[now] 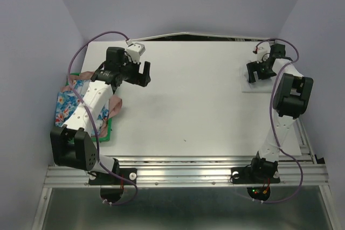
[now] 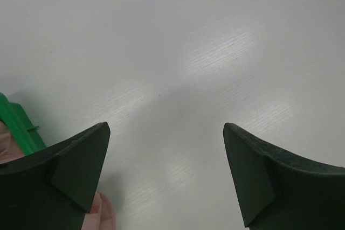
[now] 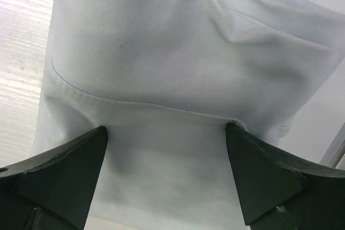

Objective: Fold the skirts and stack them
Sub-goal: Neatly place the folded skirt to the corner, then grab the skirt from the pile

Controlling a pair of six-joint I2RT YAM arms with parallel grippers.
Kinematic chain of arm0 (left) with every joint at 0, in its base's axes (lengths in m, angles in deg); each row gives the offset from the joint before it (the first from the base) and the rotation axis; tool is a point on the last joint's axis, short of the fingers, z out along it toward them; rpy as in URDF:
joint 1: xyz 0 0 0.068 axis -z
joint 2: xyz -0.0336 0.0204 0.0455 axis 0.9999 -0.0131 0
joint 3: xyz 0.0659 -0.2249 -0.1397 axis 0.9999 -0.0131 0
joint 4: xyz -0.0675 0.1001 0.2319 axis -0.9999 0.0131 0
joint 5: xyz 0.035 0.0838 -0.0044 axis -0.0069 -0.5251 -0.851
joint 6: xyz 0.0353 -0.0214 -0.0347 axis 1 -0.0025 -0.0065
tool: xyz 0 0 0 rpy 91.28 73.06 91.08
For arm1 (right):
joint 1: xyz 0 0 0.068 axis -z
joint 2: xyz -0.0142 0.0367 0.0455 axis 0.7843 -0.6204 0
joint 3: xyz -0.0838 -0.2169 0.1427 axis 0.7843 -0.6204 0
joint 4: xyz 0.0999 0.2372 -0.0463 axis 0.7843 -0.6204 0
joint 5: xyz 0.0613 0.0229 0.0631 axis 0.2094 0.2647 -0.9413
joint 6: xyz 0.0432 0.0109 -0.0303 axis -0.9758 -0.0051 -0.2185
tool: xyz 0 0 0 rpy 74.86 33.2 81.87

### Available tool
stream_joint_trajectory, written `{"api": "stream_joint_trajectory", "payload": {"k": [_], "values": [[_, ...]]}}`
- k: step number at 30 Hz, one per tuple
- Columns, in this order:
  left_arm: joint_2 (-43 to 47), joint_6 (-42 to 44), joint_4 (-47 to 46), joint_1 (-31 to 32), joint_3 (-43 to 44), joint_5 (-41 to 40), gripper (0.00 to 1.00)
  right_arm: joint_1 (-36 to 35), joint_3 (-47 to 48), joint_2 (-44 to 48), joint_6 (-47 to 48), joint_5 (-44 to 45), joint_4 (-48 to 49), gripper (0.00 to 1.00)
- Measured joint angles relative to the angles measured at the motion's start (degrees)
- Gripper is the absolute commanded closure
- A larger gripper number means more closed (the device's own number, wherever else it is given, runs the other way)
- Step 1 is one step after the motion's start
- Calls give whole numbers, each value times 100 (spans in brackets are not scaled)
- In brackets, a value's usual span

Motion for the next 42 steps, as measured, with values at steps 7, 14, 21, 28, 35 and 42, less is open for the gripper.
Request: {"api": "stream_joint_trajectory", "payload": {"k": [7, 14, 21, 28, 35, 42], "values": [[-2, 13, 245, -308, 203, -28, 2, 0, 157, -48, 76, 120, -223, 2], [70, 356, 730, -763, 643, -251, 1, 11, 1449, -444, 142, 291, -1604, 0], [295, 1366, 1377, -2090, 638, -1005, 2, -249, 2352, 37, 129, 90, -2450, 0], [122, 2570, 1497, -3377, 2, -1480, 4, -1735, 2186, 1141, -243, -328, -2824, 0], [-688, 3165, 1139, -3543, -227, -1635, 16, -2271, 1851, 1368, -857, -927, -3023, 0], [-1515, 3392, 909, -3759, -227, -1606, 98, -2124, 1576, 1373, -1152, -994, -3180, 0]]}}
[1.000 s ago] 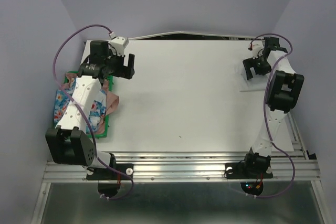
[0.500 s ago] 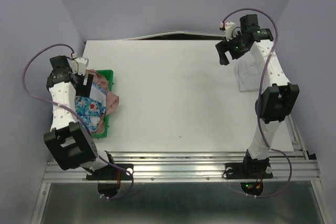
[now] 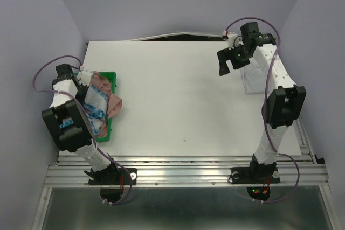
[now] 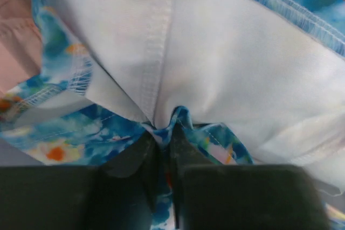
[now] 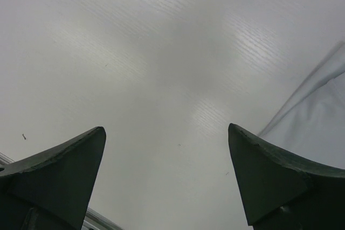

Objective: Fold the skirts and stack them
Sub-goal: Grab the skirt from the pile, then move the skirt to the center of the board

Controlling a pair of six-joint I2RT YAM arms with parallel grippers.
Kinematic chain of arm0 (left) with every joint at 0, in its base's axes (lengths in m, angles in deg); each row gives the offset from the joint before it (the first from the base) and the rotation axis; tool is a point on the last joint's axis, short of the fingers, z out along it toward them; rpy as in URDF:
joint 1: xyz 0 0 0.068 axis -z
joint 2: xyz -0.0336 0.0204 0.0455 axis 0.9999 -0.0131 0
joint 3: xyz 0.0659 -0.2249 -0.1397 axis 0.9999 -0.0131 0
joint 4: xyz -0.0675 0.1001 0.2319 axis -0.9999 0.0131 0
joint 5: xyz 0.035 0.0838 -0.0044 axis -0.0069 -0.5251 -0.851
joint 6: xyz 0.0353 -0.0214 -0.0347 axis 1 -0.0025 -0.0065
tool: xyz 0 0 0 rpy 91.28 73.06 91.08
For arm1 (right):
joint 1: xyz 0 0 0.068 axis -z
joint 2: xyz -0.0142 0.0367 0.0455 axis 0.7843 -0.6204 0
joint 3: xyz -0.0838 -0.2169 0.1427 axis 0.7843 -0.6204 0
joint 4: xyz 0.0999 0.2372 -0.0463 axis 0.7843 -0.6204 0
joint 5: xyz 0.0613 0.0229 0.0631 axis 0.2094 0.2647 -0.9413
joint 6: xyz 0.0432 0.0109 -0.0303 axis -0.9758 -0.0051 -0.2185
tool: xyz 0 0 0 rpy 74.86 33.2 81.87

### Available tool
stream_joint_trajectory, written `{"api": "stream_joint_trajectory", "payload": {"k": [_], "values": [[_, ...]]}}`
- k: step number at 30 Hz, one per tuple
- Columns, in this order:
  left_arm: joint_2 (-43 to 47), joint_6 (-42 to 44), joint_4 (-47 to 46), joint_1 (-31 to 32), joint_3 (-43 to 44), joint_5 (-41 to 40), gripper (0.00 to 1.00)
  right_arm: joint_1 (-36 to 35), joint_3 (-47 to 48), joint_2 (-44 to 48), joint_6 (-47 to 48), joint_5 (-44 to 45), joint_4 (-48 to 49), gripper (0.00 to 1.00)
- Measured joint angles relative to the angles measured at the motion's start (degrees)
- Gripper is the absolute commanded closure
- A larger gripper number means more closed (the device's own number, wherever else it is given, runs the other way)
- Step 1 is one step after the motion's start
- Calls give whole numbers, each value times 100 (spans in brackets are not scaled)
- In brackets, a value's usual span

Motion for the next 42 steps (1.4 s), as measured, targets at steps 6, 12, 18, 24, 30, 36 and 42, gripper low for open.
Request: {"api": "stream_joint_trajectory", "payload": {"k": [6, 12, 18, 24, 30, 36, 42], "values": [[468, 26, 293, -70, 146, 321, 100, -2, -28, 37, -39, -13, -37, 0], [1276, 4, 1327, -57, 1766, 1005, 100, -2, 9, 79, -66, -92, -63, 0], [1821, -173, 1917, 348, 3792, 2103, 100, -2, 267, 79, -151, -308, -140, 0], [2524, -496, 2002, 1569, 3998, 3239, 100, -2, 229, 208, -140, -553, -142, 0], [3082, -1012, 1513, 3051, 2286, 3654, 100, -2, -704, 857, -35, -647, -98, 0], [2404, -1497, 590, 4266, 490, 3615, 100, -2, -1878, 1266, 57, -796, -11, 2], [1257, -1818, -9, 5154, 7, 3611, 100, -2, -2826, 1381, 107, -1169, 79, 5]]}}
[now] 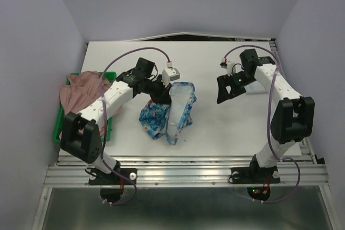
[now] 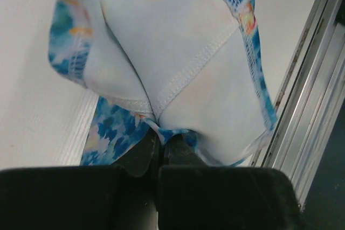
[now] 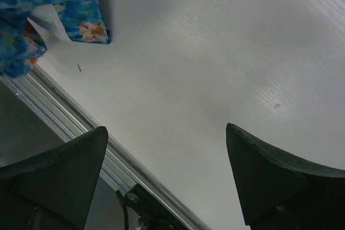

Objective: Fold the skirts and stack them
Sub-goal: Move the skirt to the center of the board, then flatten the skirt out

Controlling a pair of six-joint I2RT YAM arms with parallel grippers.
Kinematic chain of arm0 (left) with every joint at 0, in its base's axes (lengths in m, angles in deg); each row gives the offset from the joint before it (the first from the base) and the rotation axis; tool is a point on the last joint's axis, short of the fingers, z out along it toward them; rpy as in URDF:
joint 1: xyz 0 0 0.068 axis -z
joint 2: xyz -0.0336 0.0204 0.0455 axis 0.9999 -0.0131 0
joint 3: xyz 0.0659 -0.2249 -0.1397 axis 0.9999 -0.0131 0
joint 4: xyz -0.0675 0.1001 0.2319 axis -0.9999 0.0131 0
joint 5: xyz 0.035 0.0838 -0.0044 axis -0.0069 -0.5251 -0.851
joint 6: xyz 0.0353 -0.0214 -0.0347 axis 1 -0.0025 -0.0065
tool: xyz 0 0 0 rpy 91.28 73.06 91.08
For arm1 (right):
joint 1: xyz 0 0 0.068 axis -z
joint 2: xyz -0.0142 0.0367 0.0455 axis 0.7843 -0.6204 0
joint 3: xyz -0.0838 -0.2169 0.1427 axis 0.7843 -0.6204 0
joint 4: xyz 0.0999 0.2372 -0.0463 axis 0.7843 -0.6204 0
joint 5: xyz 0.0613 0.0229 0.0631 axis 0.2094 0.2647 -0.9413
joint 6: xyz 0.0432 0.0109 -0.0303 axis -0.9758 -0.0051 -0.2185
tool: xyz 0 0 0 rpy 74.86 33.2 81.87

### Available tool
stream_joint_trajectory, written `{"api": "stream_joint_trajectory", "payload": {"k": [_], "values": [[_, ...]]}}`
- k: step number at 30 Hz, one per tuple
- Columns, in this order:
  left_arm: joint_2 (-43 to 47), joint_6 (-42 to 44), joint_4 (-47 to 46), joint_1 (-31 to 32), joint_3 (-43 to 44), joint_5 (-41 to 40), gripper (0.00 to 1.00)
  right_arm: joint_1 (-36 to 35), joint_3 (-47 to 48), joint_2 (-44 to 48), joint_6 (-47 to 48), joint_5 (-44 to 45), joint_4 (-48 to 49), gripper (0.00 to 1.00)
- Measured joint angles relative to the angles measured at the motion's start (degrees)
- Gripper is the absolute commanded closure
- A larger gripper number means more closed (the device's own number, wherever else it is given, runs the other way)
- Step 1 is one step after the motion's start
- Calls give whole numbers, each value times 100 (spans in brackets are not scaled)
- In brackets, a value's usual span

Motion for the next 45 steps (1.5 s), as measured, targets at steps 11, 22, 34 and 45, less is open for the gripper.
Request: {"api": "stream_joint_trajectory", "payload": {"k": [11, 22, 34, 45], "values": [[-2435, -57, -208, -212, 1845, 192, 65, 0, -621, 28, -299, -387, 667, 14], [-2977, -79, 52, -1248, 2645, 758, 37, -46, -328, -693, -1038, -1228, 1268, 12], [-505, 256, -92, -455, 817, -328, 36, -501, -605, -1270, -1589, -1335, 2039, 29], [-245, 584, -546, 1141, -1038, -1547, 35, -758, -166, -1325, -2061, -1467, 2192, 99]]}}
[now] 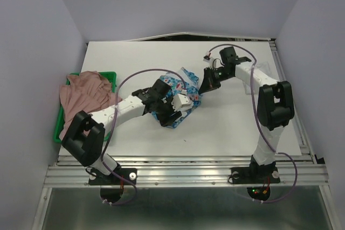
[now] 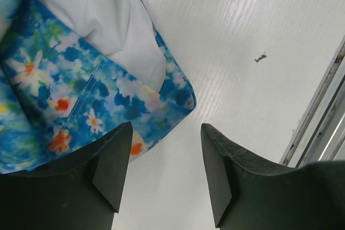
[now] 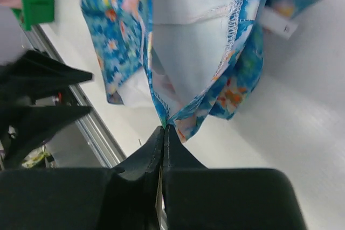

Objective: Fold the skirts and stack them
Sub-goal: Flatten the skirt out

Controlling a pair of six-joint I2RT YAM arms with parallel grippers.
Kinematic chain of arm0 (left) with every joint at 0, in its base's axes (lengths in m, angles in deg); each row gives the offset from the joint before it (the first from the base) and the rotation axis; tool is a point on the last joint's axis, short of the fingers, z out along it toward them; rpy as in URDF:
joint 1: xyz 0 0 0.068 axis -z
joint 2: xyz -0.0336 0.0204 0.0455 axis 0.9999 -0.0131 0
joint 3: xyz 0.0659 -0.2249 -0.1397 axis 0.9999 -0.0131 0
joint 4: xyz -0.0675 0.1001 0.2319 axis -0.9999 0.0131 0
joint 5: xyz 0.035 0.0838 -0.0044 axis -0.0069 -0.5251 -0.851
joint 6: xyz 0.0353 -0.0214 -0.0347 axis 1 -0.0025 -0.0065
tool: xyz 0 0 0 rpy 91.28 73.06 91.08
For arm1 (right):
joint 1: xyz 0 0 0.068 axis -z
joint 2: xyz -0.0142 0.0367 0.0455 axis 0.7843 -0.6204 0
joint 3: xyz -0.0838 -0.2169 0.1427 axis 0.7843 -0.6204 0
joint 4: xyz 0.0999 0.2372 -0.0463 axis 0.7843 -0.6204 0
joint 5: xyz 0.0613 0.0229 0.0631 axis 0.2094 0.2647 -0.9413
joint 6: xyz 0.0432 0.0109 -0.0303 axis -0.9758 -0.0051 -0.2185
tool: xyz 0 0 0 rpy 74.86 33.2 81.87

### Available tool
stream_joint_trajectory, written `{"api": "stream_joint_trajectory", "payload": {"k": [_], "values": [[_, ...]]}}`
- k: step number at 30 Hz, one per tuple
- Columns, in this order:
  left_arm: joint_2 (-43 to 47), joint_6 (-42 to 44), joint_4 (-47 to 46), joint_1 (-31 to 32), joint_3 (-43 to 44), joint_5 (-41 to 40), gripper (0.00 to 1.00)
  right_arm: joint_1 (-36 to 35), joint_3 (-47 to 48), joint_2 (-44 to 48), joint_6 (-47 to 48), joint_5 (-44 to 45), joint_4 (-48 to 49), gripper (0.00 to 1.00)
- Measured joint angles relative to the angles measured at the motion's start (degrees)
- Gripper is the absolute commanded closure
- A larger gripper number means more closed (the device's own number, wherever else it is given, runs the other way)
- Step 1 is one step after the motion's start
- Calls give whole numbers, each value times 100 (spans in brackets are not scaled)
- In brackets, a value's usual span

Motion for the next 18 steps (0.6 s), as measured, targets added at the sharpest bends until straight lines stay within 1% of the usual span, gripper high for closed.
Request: {"api": "stream_joint_trajectory", "payload": {"k": [2, 4, 5, 6, 8, 10, 11, 12, 13, 15, 16, 17, 18], "values": [[-96, 39, -90, 122, -70, -146, 38, 0, 446, -28, -166, 0, 0, 99], [-256, 57, -234, 153, -79, -295, 44, 0, 1010, -94, -321, -2, 79, 99], [-345, 68, -299, 151, -79, -352, 49, 0, 1305, -131, -411, -4, 201, 99], [-450, 103, -358, 155, -83, -417, 60, 0, 1725, -216, -520, -9, 280, 99], [-603, 216, -431, 164, -131, -520, 70, 0, 2463, -442, -664, 0, 450, 99], [-675, 319, -420, 208, -219, -560, 77, 0, 2918, -660, -748, 26, 660, 99], [-688, 437, -398, 238, -297, -564, 82, 0, 3202, -828, -800, 42, 791, 98], [-686, 529, -354, 282, -385, -564, 84, 0, 3344, -935, -820, 59, 881, 98], [-686, 610, -299, 323, -444, -566, 85, 0, 3587, -1145, -855, 83, 951, 93], [-686, 739, -173, 409, -540, -546, 90, -13, 4004, -1606, -868, 149, 1117, 82], [-686, 787, -103, 433, -562, -538, 93, -39, 4245, -1921, -868, 214, 1163, 70], [-684, 855, 4, 468, -570, -516, 94, -44, 4367, -2118, -881, 278, 1228, 61], [-664, 907, 66, 496, -570, -472, 96, -70, 4500, -2444, -909, 389, 1327, 31]]}}
